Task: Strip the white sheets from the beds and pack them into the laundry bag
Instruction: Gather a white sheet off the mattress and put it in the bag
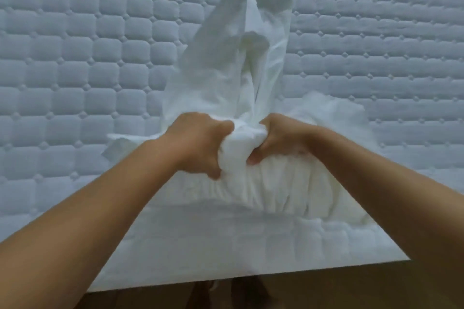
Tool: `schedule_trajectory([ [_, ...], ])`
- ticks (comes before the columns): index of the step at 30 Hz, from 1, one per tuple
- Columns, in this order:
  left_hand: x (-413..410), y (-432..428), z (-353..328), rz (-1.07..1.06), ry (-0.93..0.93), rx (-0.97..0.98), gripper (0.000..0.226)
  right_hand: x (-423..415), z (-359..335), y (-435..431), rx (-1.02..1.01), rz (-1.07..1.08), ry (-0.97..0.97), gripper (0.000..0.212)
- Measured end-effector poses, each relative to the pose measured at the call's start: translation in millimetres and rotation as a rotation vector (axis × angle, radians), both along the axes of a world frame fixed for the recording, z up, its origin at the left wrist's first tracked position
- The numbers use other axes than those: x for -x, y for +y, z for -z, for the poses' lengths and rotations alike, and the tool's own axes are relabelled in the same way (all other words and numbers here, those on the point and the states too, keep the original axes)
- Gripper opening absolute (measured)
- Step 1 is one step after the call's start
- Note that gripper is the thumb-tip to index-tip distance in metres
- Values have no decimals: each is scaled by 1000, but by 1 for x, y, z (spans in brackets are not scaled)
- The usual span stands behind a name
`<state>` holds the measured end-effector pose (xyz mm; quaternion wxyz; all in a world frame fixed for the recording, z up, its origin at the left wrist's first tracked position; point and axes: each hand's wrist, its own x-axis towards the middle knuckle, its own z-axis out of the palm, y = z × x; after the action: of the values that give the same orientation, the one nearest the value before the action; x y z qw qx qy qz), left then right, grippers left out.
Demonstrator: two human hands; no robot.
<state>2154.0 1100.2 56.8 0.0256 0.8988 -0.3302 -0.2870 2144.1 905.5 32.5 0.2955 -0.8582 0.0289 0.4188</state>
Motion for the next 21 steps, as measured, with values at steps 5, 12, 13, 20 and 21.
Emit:
schedule_trajectory([
  [5, 81, 48, 0, 29, 413, -105, 55, 93, 8, 50, -39, -166, 332, 39],
  [12, 38, 59, 26, -203, 541, 59, 60, 115, -14, 80, 368, -236, -528, 72],
  [13, 27, 58, 27, -243, 512, 90, 61, 124, -15, 87, 320, -194, -610, 72],
  [20, 35, 40, 36, -331, -230, 197, 51, 129, 34, 77, 310, -295, -644, 125],
  [21, 53, 39, 44, -350, -381, 299, 44, 117, 36, 72, 266, -264, -642, 125],
])
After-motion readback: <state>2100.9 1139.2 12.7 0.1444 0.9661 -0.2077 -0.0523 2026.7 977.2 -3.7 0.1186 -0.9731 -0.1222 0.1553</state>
